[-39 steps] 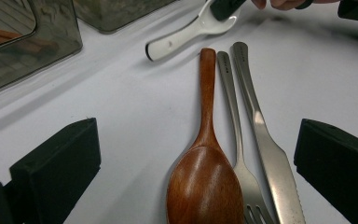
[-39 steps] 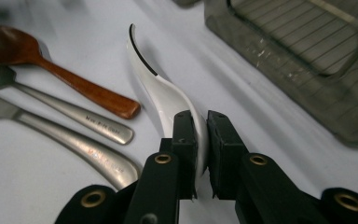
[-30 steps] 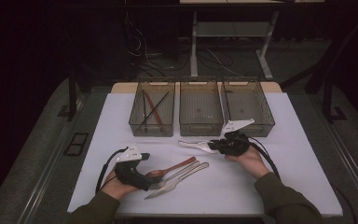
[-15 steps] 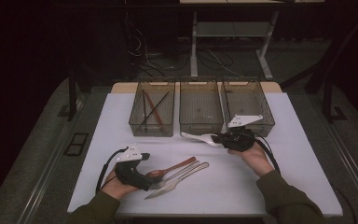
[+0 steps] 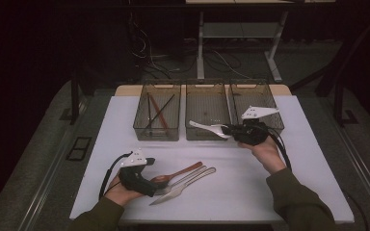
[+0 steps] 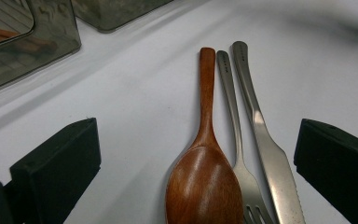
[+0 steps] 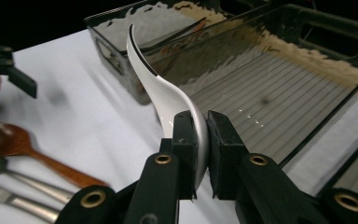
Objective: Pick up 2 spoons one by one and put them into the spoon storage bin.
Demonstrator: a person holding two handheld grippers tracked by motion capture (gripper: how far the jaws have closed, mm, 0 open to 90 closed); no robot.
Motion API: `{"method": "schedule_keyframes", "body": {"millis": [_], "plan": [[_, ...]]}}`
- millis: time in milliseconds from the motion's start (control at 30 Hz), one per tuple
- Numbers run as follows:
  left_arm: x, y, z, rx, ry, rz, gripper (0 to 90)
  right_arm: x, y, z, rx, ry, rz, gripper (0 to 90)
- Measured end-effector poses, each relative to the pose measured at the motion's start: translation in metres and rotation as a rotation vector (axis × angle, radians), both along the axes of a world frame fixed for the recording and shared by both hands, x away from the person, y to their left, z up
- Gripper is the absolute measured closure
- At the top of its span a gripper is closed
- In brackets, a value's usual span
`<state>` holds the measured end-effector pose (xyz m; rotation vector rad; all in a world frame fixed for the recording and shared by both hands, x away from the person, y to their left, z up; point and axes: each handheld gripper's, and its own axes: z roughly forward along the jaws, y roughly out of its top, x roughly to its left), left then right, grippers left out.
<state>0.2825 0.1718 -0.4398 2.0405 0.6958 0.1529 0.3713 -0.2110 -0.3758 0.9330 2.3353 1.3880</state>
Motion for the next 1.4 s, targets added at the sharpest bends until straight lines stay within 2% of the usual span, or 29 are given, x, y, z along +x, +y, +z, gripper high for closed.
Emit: {"method": "schedule_keyframes", "body": {"millis": [200,433,500,867,1233,1400], "plan": [[0.000,0.000,0.000,0.000,0.000,-0.002,0.0,0.011,0.002,0.009,-0.012,-0.024,-0.028,81.5],[0.000,0.000,0.000,-0.003,0.003,-0.001,0.0,0.024,0.004,0.011,-0.013,-0.036,-0.062,81.5],[0.000,0.000,0.000,-0.001,0.003,-0.002,0.0,0.028,0.005,0.011,-0.029,-0.043,-0.070,81.5],[0.000,0.000,0.000,-0.002,0.001,-0.004,0.0,0.040,0.009,-0.004,-0.071,-0.031,-0.107,81.4],[0.000,0.000,0.000,-0.001,0.001,-0.004,0.0,0.043,0.013,-0.017,-0.110,-0.019,-0.133,80.6],[0.000,0.000,0.000,-0.002,0.003,-0.005,0.0,0.044,0.016,-0.020,-0.111,-0.029,-0.137,73.4]]}}
